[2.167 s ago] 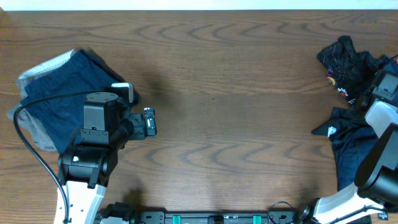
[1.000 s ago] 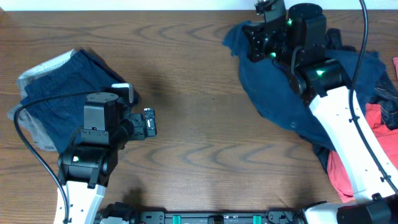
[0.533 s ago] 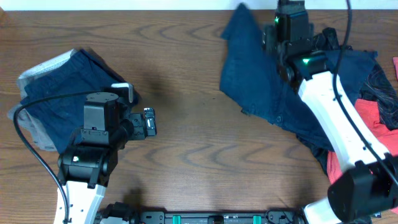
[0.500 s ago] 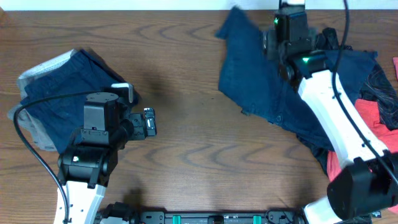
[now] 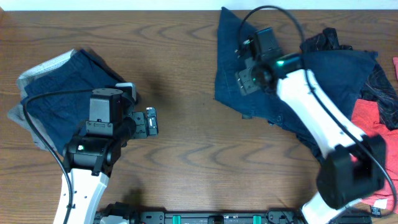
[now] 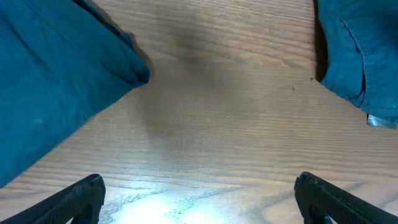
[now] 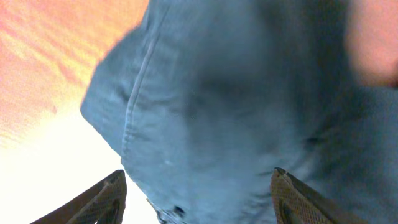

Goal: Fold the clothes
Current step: 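Lift the navy shorts with the right gripper and drag them toward center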

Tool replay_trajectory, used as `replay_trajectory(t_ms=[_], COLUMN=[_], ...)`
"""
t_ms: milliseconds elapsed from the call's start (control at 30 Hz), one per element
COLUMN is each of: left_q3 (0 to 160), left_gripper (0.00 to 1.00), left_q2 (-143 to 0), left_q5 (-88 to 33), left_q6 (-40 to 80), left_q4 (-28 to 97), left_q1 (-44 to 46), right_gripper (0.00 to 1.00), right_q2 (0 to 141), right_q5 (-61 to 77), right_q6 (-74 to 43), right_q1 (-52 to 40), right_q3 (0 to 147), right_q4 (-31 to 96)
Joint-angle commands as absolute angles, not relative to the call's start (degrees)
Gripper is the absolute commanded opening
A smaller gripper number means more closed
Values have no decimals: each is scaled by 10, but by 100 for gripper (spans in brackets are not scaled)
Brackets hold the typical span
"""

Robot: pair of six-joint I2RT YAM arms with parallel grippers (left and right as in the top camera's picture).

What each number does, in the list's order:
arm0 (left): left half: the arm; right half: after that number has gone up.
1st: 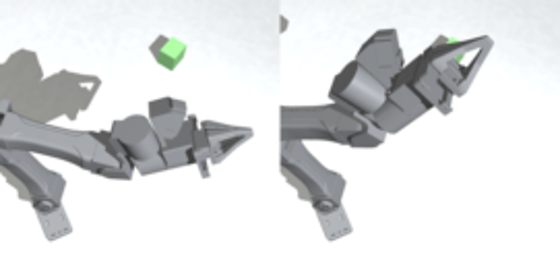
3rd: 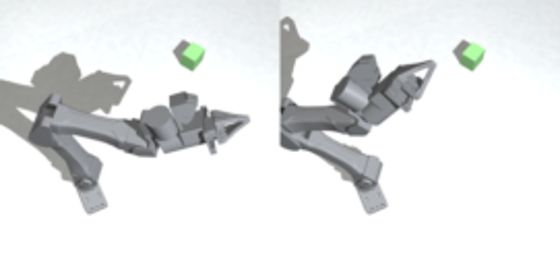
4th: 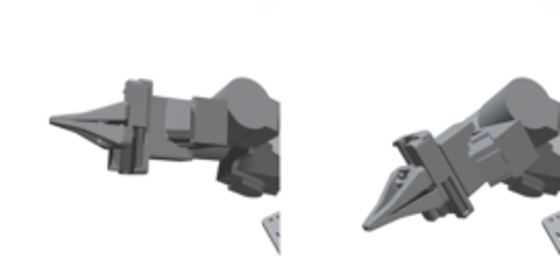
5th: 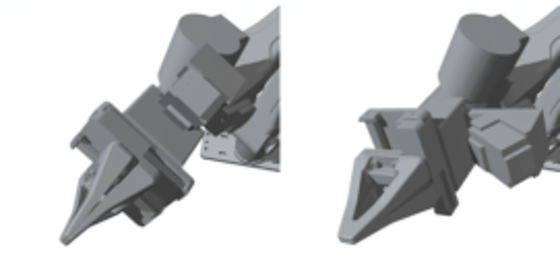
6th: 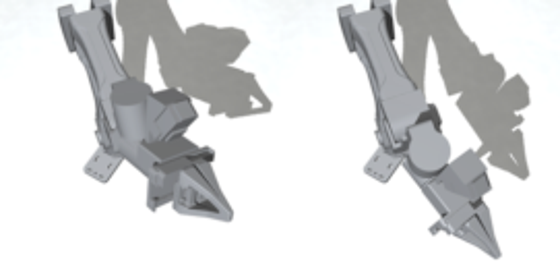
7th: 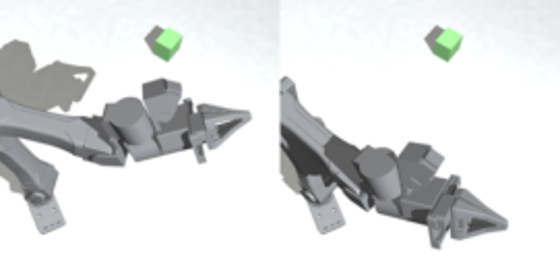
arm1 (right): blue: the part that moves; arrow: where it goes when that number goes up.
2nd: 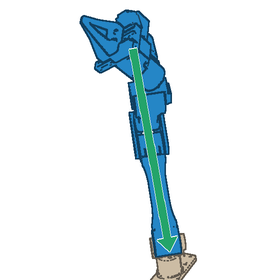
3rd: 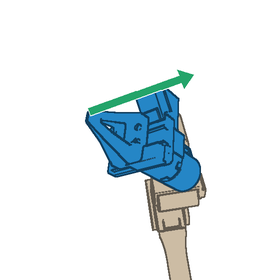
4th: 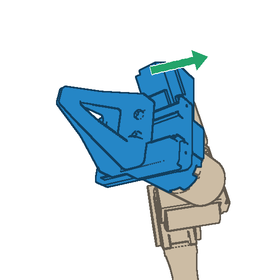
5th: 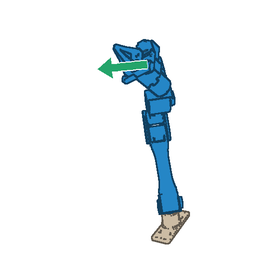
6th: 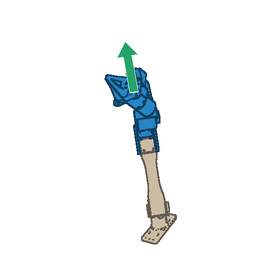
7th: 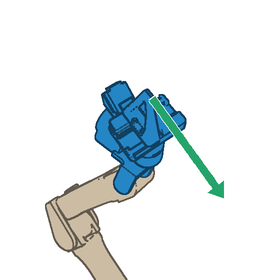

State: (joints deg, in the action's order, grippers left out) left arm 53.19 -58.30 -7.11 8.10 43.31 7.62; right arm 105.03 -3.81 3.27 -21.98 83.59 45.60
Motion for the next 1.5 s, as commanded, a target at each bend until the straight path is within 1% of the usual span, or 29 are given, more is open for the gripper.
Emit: replay_trajectory(t_ms=[0, 133, 167, 200, 267, 333, 400, 433, 533, 600, 633, 667, 700, 733, 800, 900, 933, 1100, 1167, 1233, 1267, 1367, 1400, 1467], left_q3=[541, 541, 541, 541, 541, 541, 541, 541, 541, 541, 541, 541, 541, 541, 541, 541, 541, 541, 541, 541, 541, 541, 541, 541], left_gripper=[98, 98, 98, 98, 98, 98, 98, 98, 98, 98, 98, 98, 98, 98, 98, 98, 98, 98, 98, 98, 98, 98, 98, 98], left_q2=[-583, -583, -583, -583, -583, -583, -583, -583, -583, -583, -583, -583, -583, -583, -583, -583, -583, -583, -583, -583, -583, -583, -583, -583], left_q5=[-71, -71, -71, -71, -71, -71, -71, -71, -71, -71, -71, -71, -71, -71, -71, -71, -71, -71, -71, -71, -71, -71, -71, -71], left_q6=[89, 89, 89, 89, 89, 89, 89, 89, 89, 89, 89, 89, 89, 89, 89, 89, 89, 89, 89, 89, 89, 89, 89, 89], left_q4=[435, 435, 434, 434, 434, 435, 434, 434, 434, 434, 434, 435, 435, 435, 435, 435, 435, 434, 435, 435, 435, 435, 434, 434], left_q1=[78, 78, 78, 78, 78, 78, 78, 78, 78, 78, 78, 78, 78, 78, 78, 78, 78, 78, 78, 78, 78, 78, 78, 78], right_gripper=[75, 75, 72, 67, 45, 17, 4, 1, 1, 1, 1, 1, 3, 10, 27, 51, 54, 64, 64, 62, 57, 10, 1, 1], right_q2=[1101, 1151, 1162, 1172, 1178, 1172, 1163, 1156, 1132, 1117, 1108, 1102, 1096, 1090, 1087, 1097, 1101, 1146, 1164, 1181, 1188, 1192, 1189, 1176], right_q5=[-28, -27, -27, -27, -18, 65, 189, 260, 444, 496, 491, 468, 423, 338, 213, 86, 72, 40, 22, -4, -16, 1, 35, 199], right_q6=[37, 22, 18, 10, -2, 6, 53, 72, 97, 101, 96, 90, 72, 34, -5, -6, -6, -8, -22, -38, -48, -50, -36, 54], right_q1=[-229, -233, -234, -235, -236, -239, -243, -245, -256, -264, -267, -268, -269, -269, -270, -271, -271, -271, -271, -271, -271, -271, -272, -274], right_q3=[814, 809, 809, 809, 809, 811, 813, 814, 814, 814, 814, 814, 814, 814, 814, 810, 807, 799, 799, 799, 799, 799, 800, 806], right_q4=[451, 445, 445, 445, 441, 434, 423, 416, 385, 361, 349, 342, 339, 341, 360, 402, 409, 411, 406, 402, 400, 400, 401, 411])
